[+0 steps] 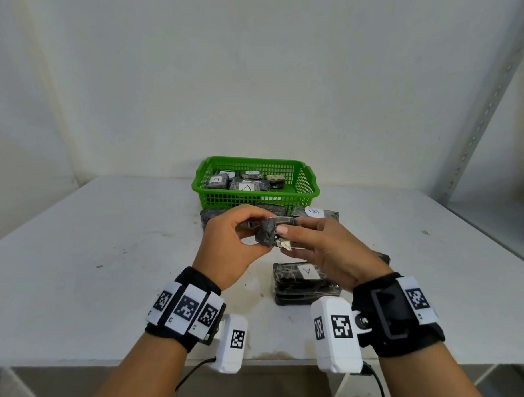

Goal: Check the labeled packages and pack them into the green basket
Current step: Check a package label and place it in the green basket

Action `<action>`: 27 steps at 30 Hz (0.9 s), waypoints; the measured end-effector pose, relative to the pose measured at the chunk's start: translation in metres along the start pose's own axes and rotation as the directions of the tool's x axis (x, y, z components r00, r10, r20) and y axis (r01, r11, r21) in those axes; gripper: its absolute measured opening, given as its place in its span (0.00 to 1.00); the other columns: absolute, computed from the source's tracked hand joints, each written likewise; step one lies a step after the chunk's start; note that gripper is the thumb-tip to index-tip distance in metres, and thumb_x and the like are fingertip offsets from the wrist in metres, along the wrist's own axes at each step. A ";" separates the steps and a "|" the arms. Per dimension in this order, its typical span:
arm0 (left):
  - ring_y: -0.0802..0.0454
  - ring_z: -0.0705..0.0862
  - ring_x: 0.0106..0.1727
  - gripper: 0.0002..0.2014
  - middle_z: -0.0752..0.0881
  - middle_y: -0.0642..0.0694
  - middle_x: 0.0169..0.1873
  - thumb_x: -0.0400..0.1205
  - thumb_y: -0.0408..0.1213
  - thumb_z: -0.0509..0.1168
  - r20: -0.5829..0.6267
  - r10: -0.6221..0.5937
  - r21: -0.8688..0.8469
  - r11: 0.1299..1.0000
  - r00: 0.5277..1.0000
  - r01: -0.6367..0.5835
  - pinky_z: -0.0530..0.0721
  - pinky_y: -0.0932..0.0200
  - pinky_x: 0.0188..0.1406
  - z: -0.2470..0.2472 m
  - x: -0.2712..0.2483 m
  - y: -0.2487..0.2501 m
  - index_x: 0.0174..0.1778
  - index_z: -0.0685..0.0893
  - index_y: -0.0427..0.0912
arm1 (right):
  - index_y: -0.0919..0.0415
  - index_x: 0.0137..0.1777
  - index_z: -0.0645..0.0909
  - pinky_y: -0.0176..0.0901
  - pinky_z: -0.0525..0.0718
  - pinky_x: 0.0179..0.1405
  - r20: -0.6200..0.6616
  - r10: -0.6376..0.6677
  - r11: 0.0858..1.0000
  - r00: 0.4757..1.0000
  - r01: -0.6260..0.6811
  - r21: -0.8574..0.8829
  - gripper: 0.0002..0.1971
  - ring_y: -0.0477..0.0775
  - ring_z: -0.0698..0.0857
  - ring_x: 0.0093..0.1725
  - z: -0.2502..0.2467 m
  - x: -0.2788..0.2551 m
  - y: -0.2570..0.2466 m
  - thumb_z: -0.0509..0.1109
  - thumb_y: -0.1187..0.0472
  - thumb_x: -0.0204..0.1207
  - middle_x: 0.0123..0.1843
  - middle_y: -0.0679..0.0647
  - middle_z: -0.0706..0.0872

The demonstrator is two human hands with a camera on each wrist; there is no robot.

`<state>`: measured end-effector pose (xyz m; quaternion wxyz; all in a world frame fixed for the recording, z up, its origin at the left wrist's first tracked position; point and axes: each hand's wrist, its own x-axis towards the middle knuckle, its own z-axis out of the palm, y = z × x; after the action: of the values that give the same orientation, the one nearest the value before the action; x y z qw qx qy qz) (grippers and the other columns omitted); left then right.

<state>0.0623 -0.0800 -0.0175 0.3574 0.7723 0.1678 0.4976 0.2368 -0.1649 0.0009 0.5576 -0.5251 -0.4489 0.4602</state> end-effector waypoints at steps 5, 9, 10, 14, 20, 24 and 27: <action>0.51 0.90 0.54 0.18 0.90 0.51 0.51 0.69 0.28 0.81 0.013 -0.016 -0.048 0.999 1.000 0.017 0.88 0.59 0.55 -0.001 -0.001 0.001 0.55 0.89 0.41 | 0.70 0.64 0.89 0.56 0.84 0.74 0.003 -0.011 1.000 1.000 0.011 0.023 0.26 0.64 0.90 0.67 0.001 -0.002 -0.004 0.84 0.57 0.68 0.62 0.66 0.92; 0.49 0.89 0.54 0.18 0.89 0.50 0.50 0.69 0.24 0.79 0.002 0.034 -0.028 0.999 0.999 -0.034 0.89 0.55 0.55 0.000 0.000 0.001 0.53 0.88 0.41 | 0.67 0.68 0.86 0.48 0.89 0.64 -0.025 -0.024 1.000 0.999 0.024 0.006 0.32 0.61 0.91 0.65 0.002 -0.004 -0.006 0.85 0.59 0.62 0.62 0.63 0.93; 0.49 0.89 0.55 0.18 0.89 0.50 0.51 0.69 0.23 0.79 -0.005 0.042 -0.022 0.999 0.999 -0.042 0.89 0.53 0.56 -0.001 0.000 0.001 0.53 0.88 0.41 | 0.67 0.70 0.85 0.47 0.90 0.62 -0.032 -0.013 1.000 0.999 0.014 0.026 0.35 0.60 0.92 0.63 0.002 -0.006 -0.007 0.85 0.59 0.61 0.63 0.62 0.93; 0.49 0.87 0.57 0.18 0.88 0.51 0.52 0.70 0.22 0.78 -0.017 0.072 0.018 0.997 0.997 -0.072 0.89 0.47 0.55 -0.002 0.000 0.000 0.53 0.87 0.42 | 0.66 0.68 0.87 0.52 0.92 0.60 0.049 0.082 0.996 0.995 -0.083 0.039 0.28 0.68 0.93 0.58 0.006 -0.013 -0.010 0.77 0.48 0.73 0.63 0.67 0.92; 0.51 0.83 0.65 0.29 0.81 0.54 0.64 0.70 0.24 0.79 0.102 0.019 0.028 0.999 0.995 -0.022 0.84 0.50 0.66 -0.009 -0.002 0.001 0.67 0.83 0.46 | 0.68 0.66 0.85 0.42 0.93 0.39 0.047 0.093 0.983 0.995 -0.099 0.155 0.27 0.59 0.89 0.41 0.007 -0.014 -0.002 0.79 0.59 0.67 0.52 0.67 0.92; 0.58 0.78 0.74 0.43 0.77 0.56 0.70 0.67 0.29 0.83 0.194 -0.114 0.006 0.993 0.974 0.115 0.80 0.53 0.73 -0.021 -0.006 -0.004 0.77 0.74 0.50 | 0.62 0.71 0.81 0.46 0.93 0.42 -0.009 0.029 0.983 1.000 -0.027 0.181 0.27 0.62 0.93 0.48 0.002 -0.015 0.003 0.79 0.70 0.71 0.57 0.67 0.93; 0.58 0.78 0.74 0.49 0.80 0.54 0.72 0.66 0.31 0.84 0.295 -0.254 -0.170 0.935 0.921 0.312 0.80 0.51 0.71 -0.021 -0.012 -0.002 0.82 0.67 0.51 | 0.59 0.73 0.79 0.59 0.92 0.58 -0.046 -0.052 0.993 0.998 0.057 0.108 0.34 0.68 0.93 0.58 -0.001 -0.015 0.005 0.82 0.70 0.65 0.60 0.67 0.92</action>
<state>0.0384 -0.0777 -0.0217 0.5261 0.7570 0.1737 0.3464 0.2350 -0.1797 -0.0040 0.6074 -0.4913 -0.4251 0.4572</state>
